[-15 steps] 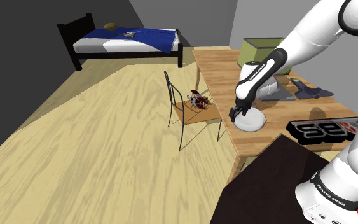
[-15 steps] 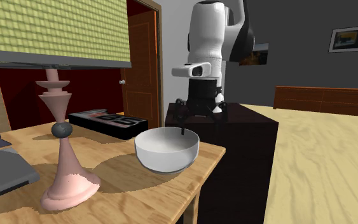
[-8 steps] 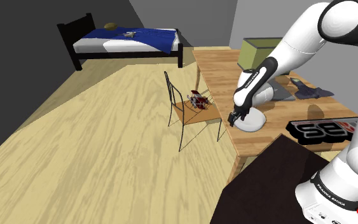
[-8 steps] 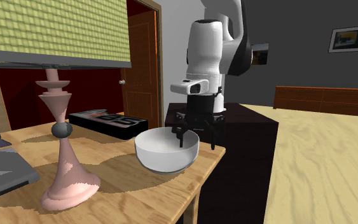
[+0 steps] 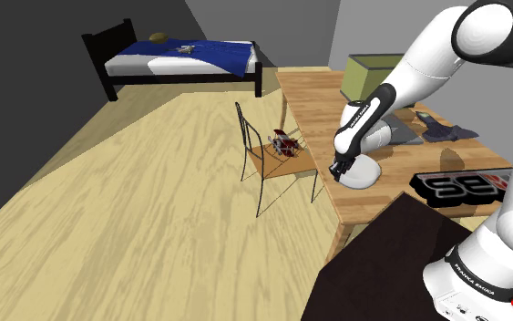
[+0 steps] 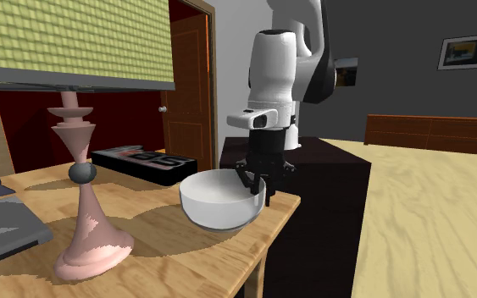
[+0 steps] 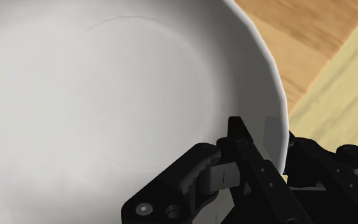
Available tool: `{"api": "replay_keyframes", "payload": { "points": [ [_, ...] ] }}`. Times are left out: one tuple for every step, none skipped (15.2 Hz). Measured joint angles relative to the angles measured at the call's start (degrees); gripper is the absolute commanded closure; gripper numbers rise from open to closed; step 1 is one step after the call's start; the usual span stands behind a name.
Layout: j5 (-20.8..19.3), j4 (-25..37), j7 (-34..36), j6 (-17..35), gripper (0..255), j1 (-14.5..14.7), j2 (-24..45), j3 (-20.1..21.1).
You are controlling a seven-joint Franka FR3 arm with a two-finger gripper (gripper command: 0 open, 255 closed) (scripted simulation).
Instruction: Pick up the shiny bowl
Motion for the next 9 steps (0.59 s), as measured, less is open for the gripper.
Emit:
{"api": "replay_keyframes", "payload": {
  "points": [
    [0.00, 0.01, -0.01, -0.01, 255, 0.00, 0.00, 0.00],
    [0.01, 0.01, 0.00, 0.00, 255, 0.00, 0.01, 0.01],
    [0.01, 0.01, 0.00, 0.01, 255, 0.00, 0.02, 0.01],
    [0.00, 0.01, 0.03, 0.01, 255, 0.01, 0.01, -0.01],
    [-0.10, -0.14, 0.10, -0.28, 255, 0.10, -0.42, -0.13],
    [-0.23, -0.35, 0.15, -0.70, 255, 0.19, -1.03, -0.28],
    [-0.38, -0.41, 0.24, -1.32, 255, 0.31, -1.70, -0.43],
    [-0.59, -0.59, 0.38, -1.99, 255, 0.48, -2.55, -0.62],
    [-0.80, -0.90, 0.57, -2.56, 255, 0.69, -3.44, -0.81]
  ]
}}
